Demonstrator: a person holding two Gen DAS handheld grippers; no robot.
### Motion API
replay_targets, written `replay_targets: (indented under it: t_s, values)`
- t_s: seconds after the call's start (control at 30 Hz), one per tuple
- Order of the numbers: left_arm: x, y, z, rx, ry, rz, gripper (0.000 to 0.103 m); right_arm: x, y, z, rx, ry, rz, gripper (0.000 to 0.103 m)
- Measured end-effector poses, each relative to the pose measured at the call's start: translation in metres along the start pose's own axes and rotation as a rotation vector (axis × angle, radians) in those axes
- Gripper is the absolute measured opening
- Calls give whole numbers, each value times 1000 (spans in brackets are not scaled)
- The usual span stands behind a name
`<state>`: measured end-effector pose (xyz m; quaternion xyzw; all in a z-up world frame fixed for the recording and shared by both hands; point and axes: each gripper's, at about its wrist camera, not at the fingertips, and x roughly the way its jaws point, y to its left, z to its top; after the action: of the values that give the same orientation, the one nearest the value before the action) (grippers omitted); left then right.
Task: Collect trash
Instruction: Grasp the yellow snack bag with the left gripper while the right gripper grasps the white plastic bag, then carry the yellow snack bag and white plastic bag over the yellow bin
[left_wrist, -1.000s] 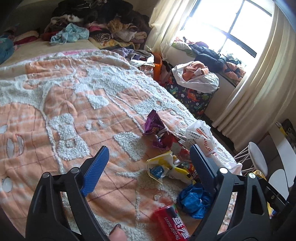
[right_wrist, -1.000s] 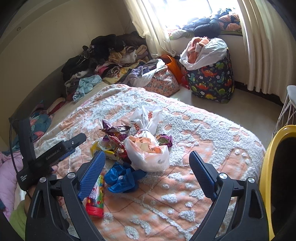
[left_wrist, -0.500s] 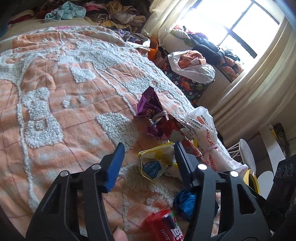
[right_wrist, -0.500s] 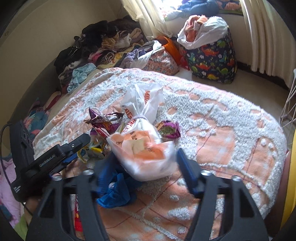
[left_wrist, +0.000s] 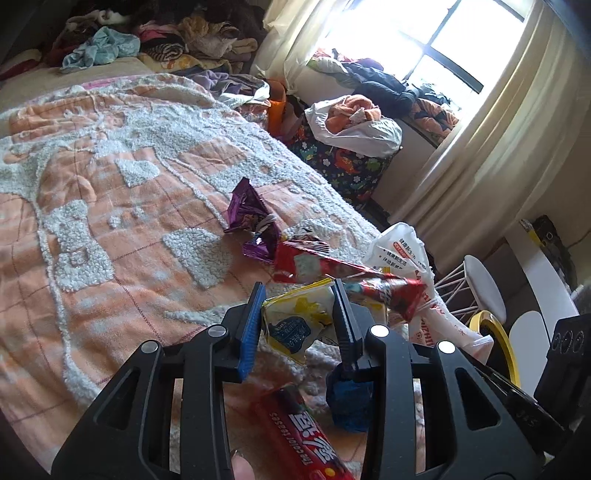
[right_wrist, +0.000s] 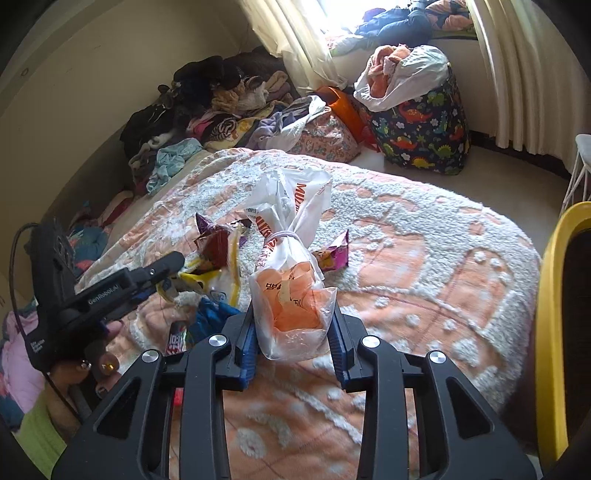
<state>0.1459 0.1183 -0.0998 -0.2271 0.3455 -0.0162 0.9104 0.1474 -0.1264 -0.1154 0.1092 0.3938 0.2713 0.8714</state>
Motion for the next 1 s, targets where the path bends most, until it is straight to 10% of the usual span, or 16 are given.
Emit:
replay_targets:
  t_s: [1.0]
  values:
    - [-38,-93,-9,191,-43,-105,28,-107,-36,-7,33,-133,-10,26]
